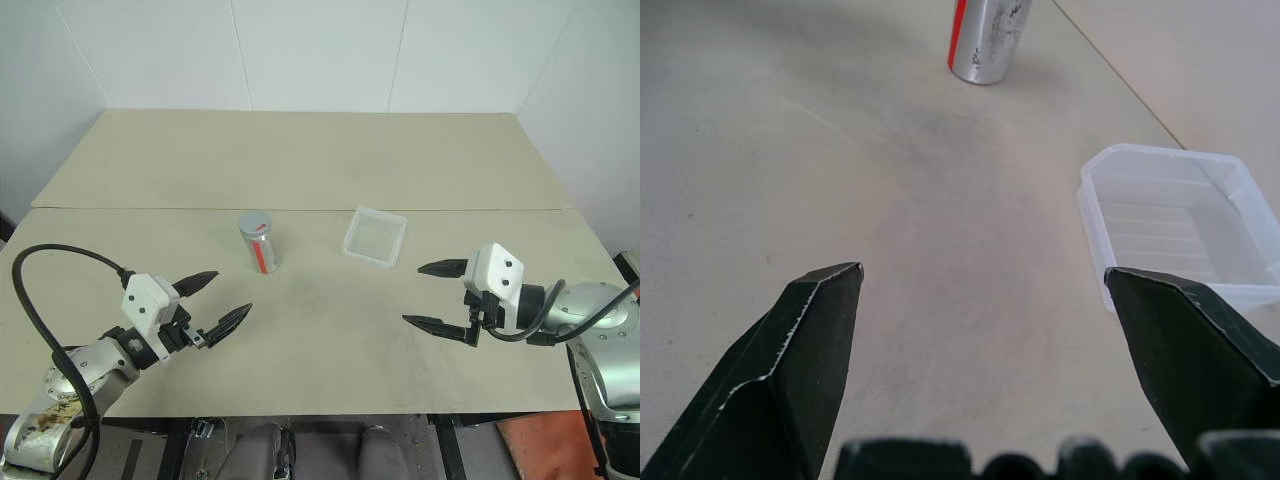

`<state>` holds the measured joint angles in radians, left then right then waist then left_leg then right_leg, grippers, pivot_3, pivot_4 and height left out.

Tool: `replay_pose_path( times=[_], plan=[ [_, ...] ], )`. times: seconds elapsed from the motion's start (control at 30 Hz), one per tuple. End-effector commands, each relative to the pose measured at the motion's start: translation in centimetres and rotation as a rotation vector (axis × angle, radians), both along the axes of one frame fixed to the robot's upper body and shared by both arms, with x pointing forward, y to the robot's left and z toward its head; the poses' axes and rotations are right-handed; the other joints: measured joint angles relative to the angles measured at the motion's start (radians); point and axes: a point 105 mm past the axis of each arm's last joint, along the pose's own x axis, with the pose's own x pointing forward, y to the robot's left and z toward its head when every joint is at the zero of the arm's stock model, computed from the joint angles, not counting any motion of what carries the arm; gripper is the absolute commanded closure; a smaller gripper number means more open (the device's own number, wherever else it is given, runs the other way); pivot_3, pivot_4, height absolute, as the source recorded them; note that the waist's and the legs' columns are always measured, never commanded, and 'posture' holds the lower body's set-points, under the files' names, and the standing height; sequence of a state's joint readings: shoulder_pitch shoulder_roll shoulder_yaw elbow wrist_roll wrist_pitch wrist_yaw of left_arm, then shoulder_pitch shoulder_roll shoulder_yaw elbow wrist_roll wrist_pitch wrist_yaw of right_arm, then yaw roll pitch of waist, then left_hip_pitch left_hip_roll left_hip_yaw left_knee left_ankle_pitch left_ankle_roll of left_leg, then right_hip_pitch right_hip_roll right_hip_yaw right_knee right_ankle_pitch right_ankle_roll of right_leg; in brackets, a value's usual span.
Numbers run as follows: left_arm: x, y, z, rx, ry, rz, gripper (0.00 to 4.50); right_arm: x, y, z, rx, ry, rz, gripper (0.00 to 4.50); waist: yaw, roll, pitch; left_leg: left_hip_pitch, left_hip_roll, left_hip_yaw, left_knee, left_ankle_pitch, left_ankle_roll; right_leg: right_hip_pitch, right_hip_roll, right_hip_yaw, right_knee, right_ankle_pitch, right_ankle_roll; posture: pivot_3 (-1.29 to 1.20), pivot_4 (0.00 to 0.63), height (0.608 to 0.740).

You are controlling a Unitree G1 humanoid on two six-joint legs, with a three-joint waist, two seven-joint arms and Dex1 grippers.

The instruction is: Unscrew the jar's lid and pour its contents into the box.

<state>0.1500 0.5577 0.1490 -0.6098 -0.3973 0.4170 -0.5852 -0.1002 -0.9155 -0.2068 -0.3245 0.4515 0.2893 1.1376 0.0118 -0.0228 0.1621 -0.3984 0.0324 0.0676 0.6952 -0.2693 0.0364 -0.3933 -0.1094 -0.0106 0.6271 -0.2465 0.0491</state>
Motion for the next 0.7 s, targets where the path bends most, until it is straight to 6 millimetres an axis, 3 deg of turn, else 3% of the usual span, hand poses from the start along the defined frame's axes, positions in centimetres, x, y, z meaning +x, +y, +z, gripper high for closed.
replay_pose_path(
  times=[0.03,0.3,0.53,0.7],
  plan=[
    [-0.2,0.1,0.9,0.012,-0.045,0.002,0.03,0.1,0.3,0.8,-0.003,-0.051,0.018,0.00,0.000,0.000,0.000,0.000,0.000,0.000,0.000,0.000,0.000,0.000,0.000,0.000,0.000,0.000,0.000,0.00,0.150,0.740],
    [0.8,-0.6,0.4,-0.027,-0.070,0.075,0.03,0.5,1.6,0.5,0.043,-0.070,0.006,0.00,0.002,0.000,0.000,0.000,0.000,0.000,0.000,0.000,0.000,0.000,0.000,0.000,0.000,0.000,0.000,0.00,0.150,0.740],
    [3.6,-1.1,-0.9,-0.052,-0.178,0.328,0.03,-0.3,3.6,-0.1,0.071,-0.069,0.035,0.00,0.002,0.000,0.000,0.000,-0.001,-0.001,0.000,0.000,0.000,0.001,0.000,-0.001,0.000,0.000,0.000,0.00,0.150,0.740],
    [5.3,-1.7,-1.9,-0.119,-0.203,0.357,0.03,-0.3,4.0,0.0,0.077,-0.075,0.031,0.00,0.001,0.000,0.000,0.000,-0.001,-0.001,0.000,0.000,0.000,0.001,0.000,-0.001,0.000,0.000,0.000,0.00,0.150,0.740]
  ],
)
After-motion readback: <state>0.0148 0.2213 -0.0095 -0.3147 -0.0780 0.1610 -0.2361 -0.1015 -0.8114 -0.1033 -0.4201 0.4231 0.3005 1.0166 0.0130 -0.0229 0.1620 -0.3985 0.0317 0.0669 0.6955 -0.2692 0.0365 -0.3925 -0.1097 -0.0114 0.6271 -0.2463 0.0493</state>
